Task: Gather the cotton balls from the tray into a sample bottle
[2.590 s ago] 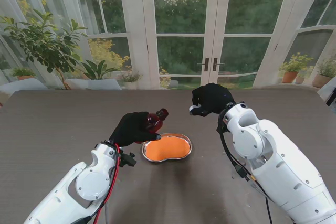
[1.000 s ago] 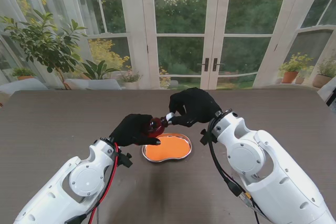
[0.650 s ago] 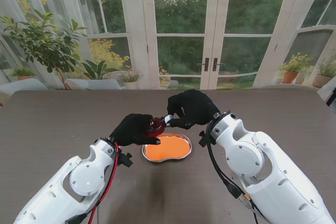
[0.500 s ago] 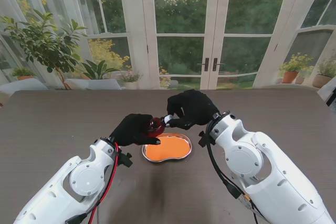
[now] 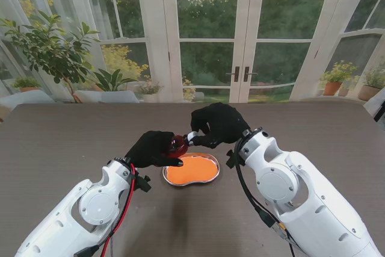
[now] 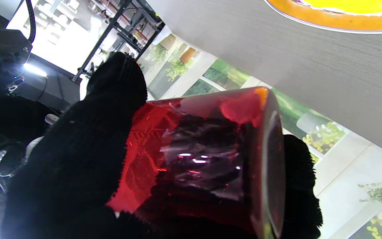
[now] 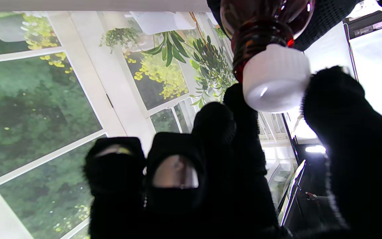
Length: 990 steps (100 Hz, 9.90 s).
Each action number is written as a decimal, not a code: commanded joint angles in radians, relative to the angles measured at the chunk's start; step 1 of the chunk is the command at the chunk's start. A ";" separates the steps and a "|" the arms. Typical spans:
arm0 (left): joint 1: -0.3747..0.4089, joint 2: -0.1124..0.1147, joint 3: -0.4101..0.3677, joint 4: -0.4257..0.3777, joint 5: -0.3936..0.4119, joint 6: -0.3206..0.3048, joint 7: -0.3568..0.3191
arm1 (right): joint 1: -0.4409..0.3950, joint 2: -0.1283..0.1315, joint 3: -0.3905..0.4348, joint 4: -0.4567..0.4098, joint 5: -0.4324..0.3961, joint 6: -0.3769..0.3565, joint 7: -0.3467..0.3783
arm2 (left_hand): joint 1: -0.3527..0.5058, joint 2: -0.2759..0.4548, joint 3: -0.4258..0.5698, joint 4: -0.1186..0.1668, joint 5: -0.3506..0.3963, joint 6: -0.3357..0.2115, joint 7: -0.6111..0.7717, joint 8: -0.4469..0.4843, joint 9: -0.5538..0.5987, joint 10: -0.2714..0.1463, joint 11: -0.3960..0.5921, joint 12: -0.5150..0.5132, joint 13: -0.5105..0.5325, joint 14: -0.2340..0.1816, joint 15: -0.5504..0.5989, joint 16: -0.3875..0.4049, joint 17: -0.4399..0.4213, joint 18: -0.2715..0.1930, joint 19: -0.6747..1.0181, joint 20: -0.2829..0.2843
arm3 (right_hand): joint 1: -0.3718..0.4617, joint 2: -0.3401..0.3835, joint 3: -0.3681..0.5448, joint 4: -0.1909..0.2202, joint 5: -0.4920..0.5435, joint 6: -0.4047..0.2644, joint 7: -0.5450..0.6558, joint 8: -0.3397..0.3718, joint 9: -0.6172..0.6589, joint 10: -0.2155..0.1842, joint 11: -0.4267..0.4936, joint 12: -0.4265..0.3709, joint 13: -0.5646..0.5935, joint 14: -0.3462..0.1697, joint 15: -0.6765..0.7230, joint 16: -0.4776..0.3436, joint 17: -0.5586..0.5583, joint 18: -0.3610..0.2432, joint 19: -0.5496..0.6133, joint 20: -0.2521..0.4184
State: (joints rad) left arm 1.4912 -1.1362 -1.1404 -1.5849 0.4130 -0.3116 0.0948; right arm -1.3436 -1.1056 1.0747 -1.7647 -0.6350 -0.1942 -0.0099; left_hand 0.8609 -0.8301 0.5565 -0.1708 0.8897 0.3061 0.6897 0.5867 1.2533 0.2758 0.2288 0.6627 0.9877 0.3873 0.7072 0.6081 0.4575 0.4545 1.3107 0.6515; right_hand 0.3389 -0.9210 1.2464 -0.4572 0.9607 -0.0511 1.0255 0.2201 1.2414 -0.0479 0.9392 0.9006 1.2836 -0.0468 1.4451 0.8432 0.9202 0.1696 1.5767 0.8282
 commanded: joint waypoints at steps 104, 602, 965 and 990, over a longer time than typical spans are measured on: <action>0.002 0.002 -0.006 -0.023 0.006 -0.007 -0.032 | 0.015 -0.006 -0.031 0.039 0.008 -0.012 0.017 | 0.200 0.267 0.308 0.018 0.161 -0.207 0.133 0.022 0.026 -0.066 0.020 -0.010 -0.001 0.000 0.018 -0.005 -0.028 -0.022 -0.020 0.001 | 0.112 0.052 0.082 0.086 0.011 -0.069 0.120 0.036 0.005 -0.014 0.012 0.015 0.035 -0.020 0.028 0.000 0.003 0.006 0.068 0.009; 0.020 -0.006 -0.010 -0.008 -0.058 0.015 -0.028 | -0.029 -0.014 -0.036 0.047 -0.046 -0.012 -0.065 | 0.190 0.273 0.315 0.021 0.163 -0.245 0.153 0.035 0.035 -0.094 0.038 0.025 0.060 -0.027 0.030 -0.008 0.019 -0.039 0.030 0.007 | 0.030 0.213 0.065 0.110 -0.028 0.004 0.133 0.084 0.002 0.033 -0.024 -0.050 0.034 0.022 0.057 0.001 -0.030 0.046 0.065 0.027; 0.016 -0.009 -0.014 -0.024 -0.061 0.012 -0.021 | 0.011 -0.018 -0.036 0.109 -0.301 -0.120 -0.338 | 0.206 0.274 0.318 0.016 0.159 -0.190 0.136 0.027 0.036 -0.041 0.047 0.019 0.065 0.010 0.032 -0.009 0.019 -0.003 0.027 0.013 | -0.173 -0.359 0.166 0.189 -0.072 -0.081 -0.253 0.195 -0.180 -0.005 0.004 -0.027 0.039 -0.057 -0.042 -0.027 -0.027 0.010 0.039 0.030; 0.013 -0.009 -0.011 -0.023 -0.063 0.011 -0.020 | 0.017 -0.020 -0.054 0.123 -0.327 -0.112 -0.384 | 0.207 0.273 0.321 0.015 0.160 -0.187 0.136 0.026 0.036 -0.038 0.048 0.018 0.066 0.013 0.032 -0.009 0.019 -0.001 0.027 0.013 | -0.151 -0.352 0.168 0.192 -0.010 -0.073 -0.213 0.209 -0.131 -0.011 0.002 -0.025 0.038 -0.060 -0.005 -0.010 -0.002 0.017 0.050 0.026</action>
State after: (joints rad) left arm 1.5044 -1.1422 -1.1516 -1.6034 0.3543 -0.3001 0.0926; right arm -1.3266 -1.1210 1.0265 -1.6423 -0.9554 -0.3099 -0.4049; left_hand 0.8728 -0.8305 0.5754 -0.1704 0.8973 0.3013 0.7061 0.5996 1.2422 0.2832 0.2650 0.6779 1.0397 0.3826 0.7214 0.5980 0.5002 0.4661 1.3214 0.6657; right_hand 0.1690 -1.2358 1.3520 -0.2358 0.9284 -0.1387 0.7905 0.4097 1.0895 -0.0344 0.9281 0.8594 1.2830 -0.0766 1.3951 0.8083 0.8979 0.1847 1.5686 0.8535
